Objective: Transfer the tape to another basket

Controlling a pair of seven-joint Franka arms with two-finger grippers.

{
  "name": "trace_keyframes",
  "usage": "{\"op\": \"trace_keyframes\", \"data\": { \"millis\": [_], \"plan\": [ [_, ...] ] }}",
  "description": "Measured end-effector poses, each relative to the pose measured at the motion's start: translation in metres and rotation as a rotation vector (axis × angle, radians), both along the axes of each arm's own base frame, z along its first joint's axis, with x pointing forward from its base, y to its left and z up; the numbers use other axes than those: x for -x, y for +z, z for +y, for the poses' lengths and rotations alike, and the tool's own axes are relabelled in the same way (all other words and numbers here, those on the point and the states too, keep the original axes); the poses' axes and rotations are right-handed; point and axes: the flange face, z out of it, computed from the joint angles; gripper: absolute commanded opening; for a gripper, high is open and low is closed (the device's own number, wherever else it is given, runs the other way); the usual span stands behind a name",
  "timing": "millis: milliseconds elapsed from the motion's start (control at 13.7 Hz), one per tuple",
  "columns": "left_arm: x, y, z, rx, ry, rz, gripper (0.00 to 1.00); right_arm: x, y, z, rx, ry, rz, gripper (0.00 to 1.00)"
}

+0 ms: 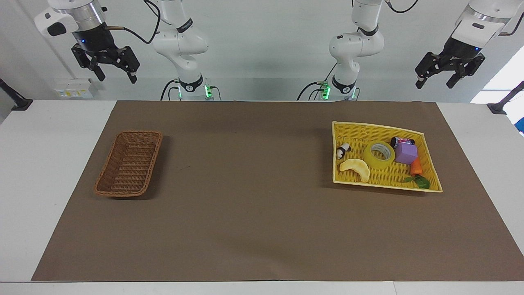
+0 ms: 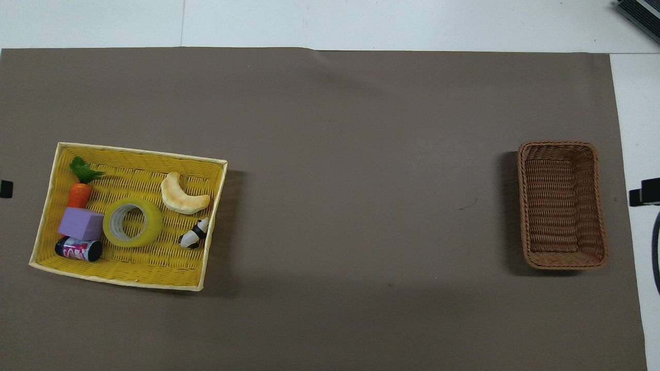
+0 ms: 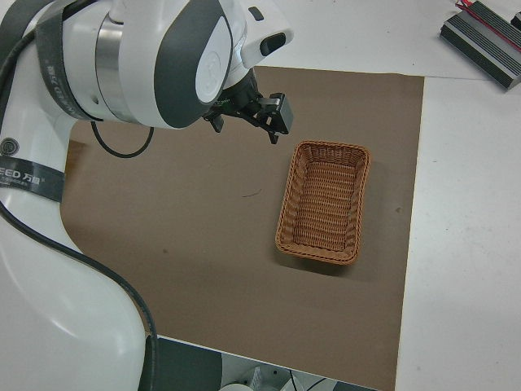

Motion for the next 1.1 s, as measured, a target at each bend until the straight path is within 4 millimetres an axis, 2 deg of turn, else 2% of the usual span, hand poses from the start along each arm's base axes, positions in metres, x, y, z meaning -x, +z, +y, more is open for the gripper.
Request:
{"op": "trace_keyframes", "data": {
  "millis": [292,511,731,950,1096],
  "plan": [
    [0.000,-0.007,0.001,0.000,0.001,0.015,1.00,0.000,0.000,0.000,0.000,0.000,0.000,1.00],
    [-0.002,-0.026,0.001,0.002,-0.020,0.057,1.00,0.000,0.000,0.000,0.000,0.000,0.000,1.00],
    [-0.004,-0.061,0.001,0.007,-0.091,0.118,1.00,0.000,0.000,0.000,0.000,0.000,0.000,1.00],
    [-0.008,-0.112,0.001,0.017,-0.193,0.161,1.00,0.000,0.000,0.000,0.000,0.000,0.000,1.00],
    [-0.009,-0.138,0.003,0.025,-0.293,0.168,1.00,0.000,0.000,0.000,0.000,0.000,0.000,1.00]
  ]
}}
